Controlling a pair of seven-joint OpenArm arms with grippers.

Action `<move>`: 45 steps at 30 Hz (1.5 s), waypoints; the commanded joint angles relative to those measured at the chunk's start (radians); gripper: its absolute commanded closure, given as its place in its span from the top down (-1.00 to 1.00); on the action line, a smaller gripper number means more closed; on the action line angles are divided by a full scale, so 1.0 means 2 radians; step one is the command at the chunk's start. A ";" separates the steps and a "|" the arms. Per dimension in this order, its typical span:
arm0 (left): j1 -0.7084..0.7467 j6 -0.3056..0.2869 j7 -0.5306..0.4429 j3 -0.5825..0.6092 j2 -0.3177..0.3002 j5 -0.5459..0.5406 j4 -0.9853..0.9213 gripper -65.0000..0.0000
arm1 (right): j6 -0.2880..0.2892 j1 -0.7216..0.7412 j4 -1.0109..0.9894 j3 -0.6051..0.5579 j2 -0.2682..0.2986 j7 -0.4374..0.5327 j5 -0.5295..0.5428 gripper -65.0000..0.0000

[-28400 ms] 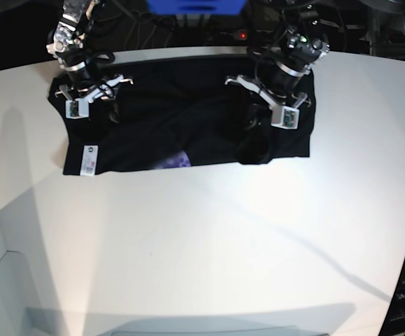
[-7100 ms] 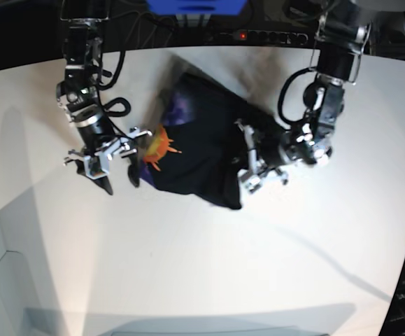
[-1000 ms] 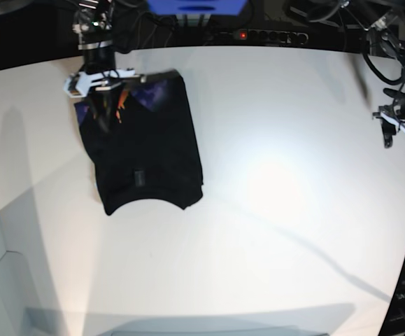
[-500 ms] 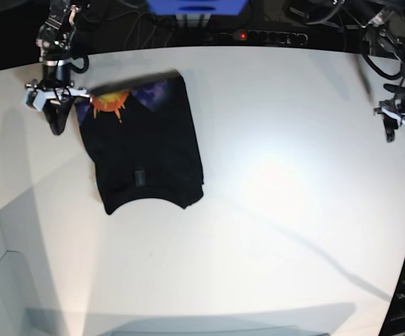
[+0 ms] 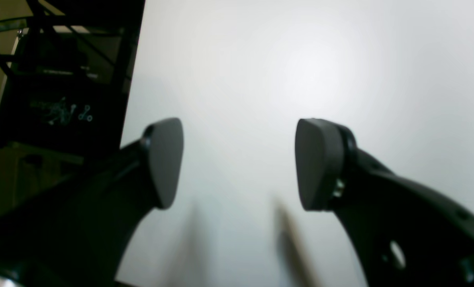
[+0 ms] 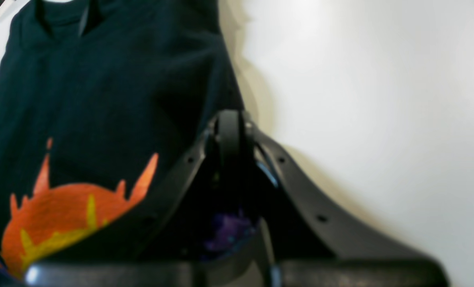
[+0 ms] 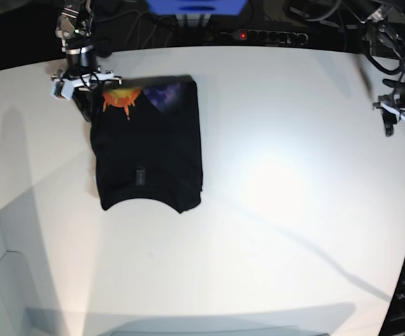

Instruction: Fold the T-shirt properly

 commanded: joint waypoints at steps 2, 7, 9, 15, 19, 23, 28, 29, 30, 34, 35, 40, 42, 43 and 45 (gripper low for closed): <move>-0.001 0.002 -0.010 -0.003 -0.010 -0.006 0.010 0.31 | 0.005 -0.002 0.010 0.002 0.002 0.012 0.008 -1.00; 0.011 0.002 -0.010 -0.004 -0.009 -0.006 0.013 0.30 | 0.005 -0.015 0.041 0.025 -0.003 0.023 0.022 -1.00; 0.023 0.002 -0.010 -0.004 -0.009 -0.006 0.014 0.30 | 0.005 -0.020 0.062 0.046 -0.015 0.045 0.044 -1.00; 0.085 0.002 -0.007 -0.045 0.015 -0.007 0.040 0.00 | 0.005 -0.079 0.118 0.105 -0.055 0.054 0.048 -1.00; 0.124 0.002 -0.007 -0.093 0.057 -0.007 0.053 -0.86 | 0.003 -0.173 0.116 0.059 -0.059 0.054 0.048 -1.00; 0.158 0.002 -0.005 -0.097 0.079 -0.005 0.057 -0.94 | 0.003 -0.274 0.125 -0.014 -0.059 0.063 0.049 -1.00; 0.197 0.002 -0.011 -0.095 0.113 -0.001 0.036 -1.00 | 0.003 -0.295 0.075 -0.072 -0.035 0.066 0.048 -1.00; 0.200 0.002 -0.012 -0.095 0.113 -0.001 0.016 -1.00 | 0.003 -0.292 0.059 -0.079 -0.035 0.061 0.048 -1.00; 0.201 0.002 -0.016 -0.089 0.113 -0.001 -0.011 -1.00 | 0.003 -0.288 0.043 -0.085 -0.034 0.058 0.048 -1.00; 0.199 0.002 -0.058 -0.031 0.096 0.003 -0.164 -1.00 | 0.003 -0.246 -0.048 -0.092 -0.033 0.058 0.047 -1.00; 0.193 0.002 -0.087 0.003 0.082 0.013 -0.224 -1.00 | 0.003 -0.227 -0.084 -0.098 -0.033 0.057 0.047 -1.00; 0.106 0.002 -0.297 0.115 0.034 0.079 -0.549 -1.00 | 0.002 -0.132 -0.265 -0.103 -0.031 0.059 0.043 -1.00; 0.063 0.008 -0.381 0.133 0.029 0.099 -0.667 -1.00 | 0.002 -0.095 -0.326 -0.105 -0.021 0.060 0.034 -1.00; 0.042 0.030 -0.426 0.149 0.024 0.114 -0.725 -1.00 | 0.002 -0.075 -0.361 -0.106 -0.018 0.060 0.023 -1.00; 0.006 0.069 -0.497 0.188 0.026 0.146 -0.800 -1.00 | -0.005 -0.039 -0.419 -0.107 -0.014 0.071 -0.009 -1.00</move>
